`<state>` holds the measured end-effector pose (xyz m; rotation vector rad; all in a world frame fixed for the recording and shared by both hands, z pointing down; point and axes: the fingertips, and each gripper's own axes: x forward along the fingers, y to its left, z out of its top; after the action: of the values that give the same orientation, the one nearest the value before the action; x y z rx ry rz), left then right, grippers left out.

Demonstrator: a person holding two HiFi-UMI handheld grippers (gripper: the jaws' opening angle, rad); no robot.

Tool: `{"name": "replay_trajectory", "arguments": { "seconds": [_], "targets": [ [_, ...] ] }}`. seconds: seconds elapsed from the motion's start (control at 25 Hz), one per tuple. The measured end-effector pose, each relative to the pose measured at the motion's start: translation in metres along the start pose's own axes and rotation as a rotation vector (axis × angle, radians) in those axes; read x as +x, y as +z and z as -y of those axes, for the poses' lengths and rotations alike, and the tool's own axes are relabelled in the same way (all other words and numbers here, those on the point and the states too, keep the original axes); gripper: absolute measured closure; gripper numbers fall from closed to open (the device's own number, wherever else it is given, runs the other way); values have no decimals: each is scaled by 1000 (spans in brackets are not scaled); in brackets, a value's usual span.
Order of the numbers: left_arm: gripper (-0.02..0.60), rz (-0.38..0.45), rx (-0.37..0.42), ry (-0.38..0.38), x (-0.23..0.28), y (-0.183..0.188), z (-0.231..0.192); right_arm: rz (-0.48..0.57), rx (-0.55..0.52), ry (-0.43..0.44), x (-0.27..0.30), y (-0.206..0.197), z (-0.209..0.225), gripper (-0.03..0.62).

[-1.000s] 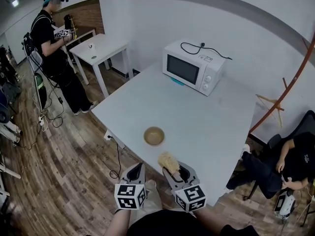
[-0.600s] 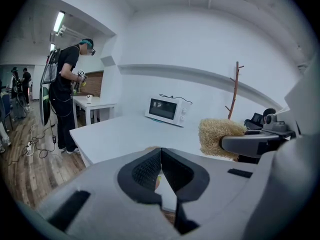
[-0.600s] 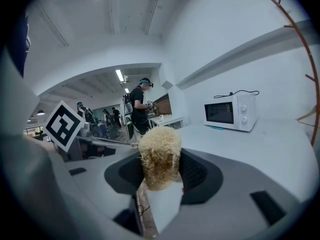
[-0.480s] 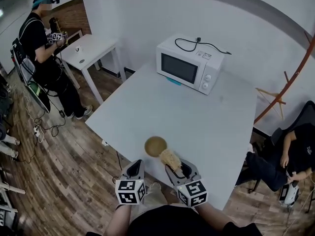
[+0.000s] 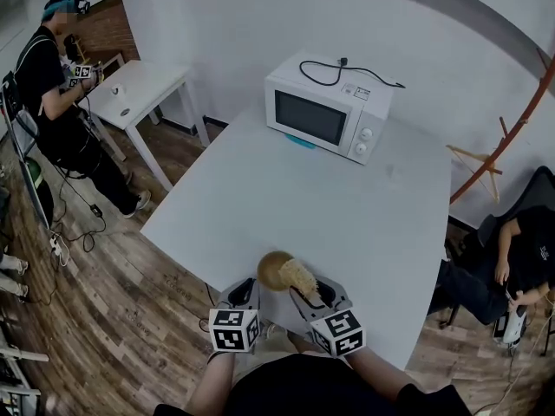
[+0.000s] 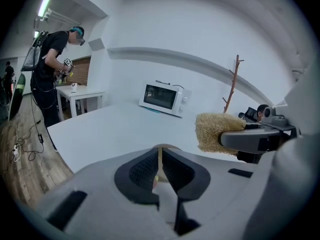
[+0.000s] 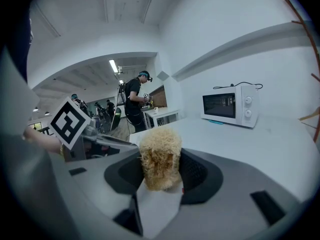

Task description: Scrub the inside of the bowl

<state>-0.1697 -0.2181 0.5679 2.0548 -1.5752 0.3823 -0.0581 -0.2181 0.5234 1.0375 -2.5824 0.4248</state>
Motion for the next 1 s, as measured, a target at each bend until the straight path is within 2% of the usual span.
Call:
{"name": "replay_trajectory", "arguments": {
  "seconds": [0.28, 0.32, 0.4, 0.56, 1.0],
  "targets": [
    [552, -75, -50, -47, 31, -11, -18, -40, 14, -17, 25, -6, 8, 410],
    [539, -85, -54, -57, 35, -12, -19, -45, 18, -22, 27, -7, 9, 408],
    [466, -109, -57, -80, 42, -16, -20, -53, 25, -32, 32, -9, 12, 410],
    [465, -154, -52, -106, 56, -23, -22, -67, 32, -47, 40, -13, 16, 410],
    [468, -225, -122, -155, 82, -35, -25, -106, 46, -84, 49, -27, 23, 408]
  ]
}}
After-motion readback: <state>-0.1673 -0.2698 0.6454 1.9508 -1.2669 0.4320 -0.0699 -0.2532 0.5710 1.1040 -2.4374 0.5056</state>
